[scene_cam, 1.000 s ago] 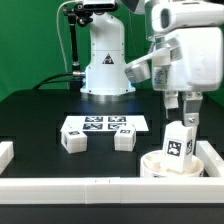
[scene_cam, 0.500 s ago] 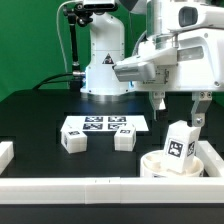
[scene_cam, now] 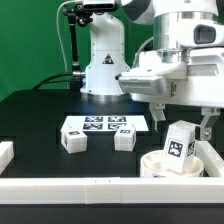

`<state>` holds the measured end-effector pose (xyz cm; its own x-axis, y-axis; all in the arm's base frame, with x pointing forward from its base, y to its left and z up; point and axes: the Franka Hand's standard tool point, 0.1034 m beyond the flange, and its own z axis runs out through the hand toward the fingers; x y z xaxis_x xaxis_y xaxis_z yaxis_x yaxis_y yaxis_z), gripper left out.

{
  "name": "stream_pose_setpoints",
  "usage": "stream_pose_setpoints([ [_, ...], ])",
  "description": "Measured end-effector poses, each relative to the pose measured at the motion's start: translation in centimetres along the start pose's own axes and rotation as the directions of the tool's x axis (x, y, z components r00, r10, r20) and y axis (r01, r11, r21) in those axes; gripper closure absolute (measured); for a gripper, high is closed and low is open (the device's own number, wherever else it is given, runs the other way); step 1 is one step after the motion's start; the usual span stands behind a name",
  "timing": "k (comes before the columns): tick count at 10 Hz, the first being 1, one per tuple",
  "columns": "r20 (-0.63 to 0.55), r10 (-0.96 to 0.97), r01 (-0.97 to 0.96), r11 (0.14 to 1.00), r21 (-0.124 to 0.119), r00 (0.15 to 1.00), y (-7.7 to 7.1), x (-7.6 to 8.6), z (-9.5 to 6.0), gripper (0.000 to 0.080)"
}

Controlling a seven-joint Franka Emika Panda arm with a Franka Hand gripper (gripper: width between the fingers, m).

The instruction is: Assemble stool

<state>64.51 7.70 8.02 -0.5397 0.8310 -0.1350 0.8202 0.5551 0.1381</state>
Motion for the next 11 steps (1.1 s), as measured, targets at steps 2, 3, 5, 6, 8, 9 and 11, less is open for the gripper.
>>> stream_pose_setpoints([
  [2,-0.001,0.005,-0.005,1.000,0.002,1.000,0.01,0.03,0.26,0.0272],
  [3,-0.001,0.006,-0.006,1.000,0.002,1.000,-0.04,-0.02,0.28,0.0411],
  [5,-0.002,0.007,-0.007,1.000,0.004,1.000,-0.11,-0.02,0.31,0.0462],
  [6,-0.002,0.007,-0.007,1.000,0.004,1.000,-0.11,-0.03,0.31,0.0462],
  [8,-0.002,0.031,-0.031,1.000,0.004,1.000,-0.11,-0.03,0.31,0.0462],
  [9,-0.002,0.048,-0.048,0.999,0.004,0.999,-0.11,-0.03,0.31,0.0462],
  [11,-0.002,0.188,-0.188,0.982,0.004,0.982,-0.10,-0.01,0.30,0.0462],
])
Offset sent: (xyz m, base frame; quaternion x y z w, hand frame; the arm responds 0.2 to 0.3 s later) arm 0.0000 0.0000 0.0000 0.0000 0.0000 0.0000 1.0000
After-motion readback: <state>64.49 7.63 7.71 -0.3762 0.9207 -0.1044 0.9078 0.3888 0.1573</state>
